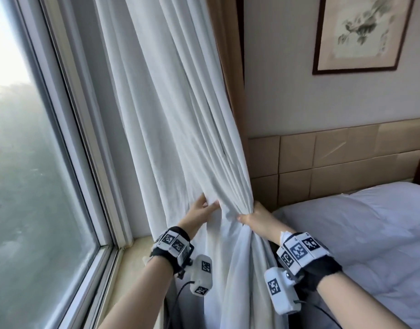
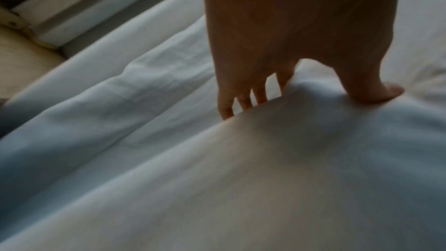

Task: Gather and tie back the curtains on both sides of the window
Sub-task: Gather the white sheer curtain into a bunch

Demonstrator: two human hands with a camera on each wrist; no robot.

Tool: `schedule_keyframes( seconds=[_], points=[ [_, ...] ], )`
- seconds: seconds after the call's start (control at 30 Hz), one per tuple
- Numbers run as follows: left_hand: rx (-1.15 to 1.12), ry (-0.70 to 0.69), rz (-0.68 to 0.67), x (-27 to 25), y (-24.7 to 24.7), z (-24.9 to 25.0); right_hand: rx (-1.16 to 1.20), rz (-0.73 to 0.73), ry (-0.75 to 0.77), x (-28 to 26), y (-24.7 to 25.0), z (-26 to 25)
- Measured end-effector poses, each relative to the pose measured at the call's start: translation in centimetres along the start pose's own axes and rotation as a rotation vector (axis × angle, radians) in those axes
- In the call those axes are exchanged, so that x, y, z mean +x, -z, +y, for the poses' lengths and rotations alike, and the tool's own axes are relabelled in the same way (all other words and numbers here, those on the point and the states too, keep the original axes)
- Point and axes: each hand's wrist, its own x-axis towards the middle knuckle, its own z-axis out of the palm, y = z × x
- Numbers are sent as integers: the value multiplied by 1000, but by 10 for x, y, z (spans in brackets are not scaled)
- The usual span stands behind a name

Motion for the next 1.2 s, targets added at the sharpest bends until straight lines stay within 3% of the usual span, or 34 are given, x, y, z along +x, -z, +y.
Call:
schedule_keyframes(
  seconds=[0.13,0.3,0.4,0.6,0.73,0.83,1.03,1.13,1.2],
  points=[
    [-106,20,-11,12,-22,1,52,-69,-8,7,-3,3],
    [-321,108,33,19,-38,9,82,-32,3,21,-3,0],
    [-246,85,106,14,-38,19,94,-35,10,28,-8,2],
    [87,-137,406,15,-24,9,63,30,-16,35,-21,8],
    [146,-153,685,10,-10,-4,-2,82,-43,35,-20,5],
    [170,-159,773,-5,-6,-12,-102,114,-81,34,-17,4],
    [273,-449,781,-46,-31,-13,-207,148,-94,34,-24,-4],
    [362,-590,638,-58,-39,-10,-218,158,-99,34,-28,-7],
    [430,-570,466,-58,-41,-12,-183,131,-117,37,-32,-7]
  ],
)
